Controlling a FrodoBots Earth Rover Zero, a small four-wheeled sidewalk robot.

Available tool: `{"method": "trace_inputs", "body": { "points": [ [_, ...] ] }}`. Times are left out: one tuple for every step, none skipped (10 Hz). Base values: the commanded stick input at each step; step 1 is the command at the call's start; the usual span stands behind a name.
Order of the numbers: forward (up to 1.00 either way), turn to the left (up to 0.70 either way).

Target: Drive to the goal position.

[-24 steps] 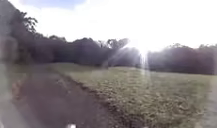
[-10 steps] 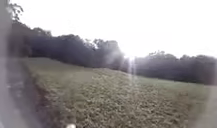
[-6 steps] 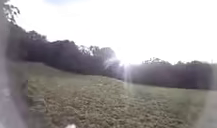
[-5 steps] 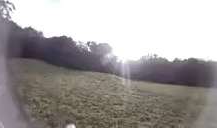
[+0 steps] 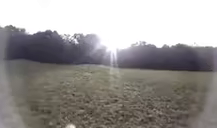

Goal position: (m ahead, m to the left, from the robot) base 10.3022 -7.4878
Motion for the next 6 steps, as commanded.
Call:
{"method": "trace_inputs", "body": {
  "points": [
    [0.70,0.00],
    [0.70,0.00],
    [0.70,0.00],
    [0.70,0.00],
    [0.70,0.00],
    [0.70,-0.01]
  ]
}}
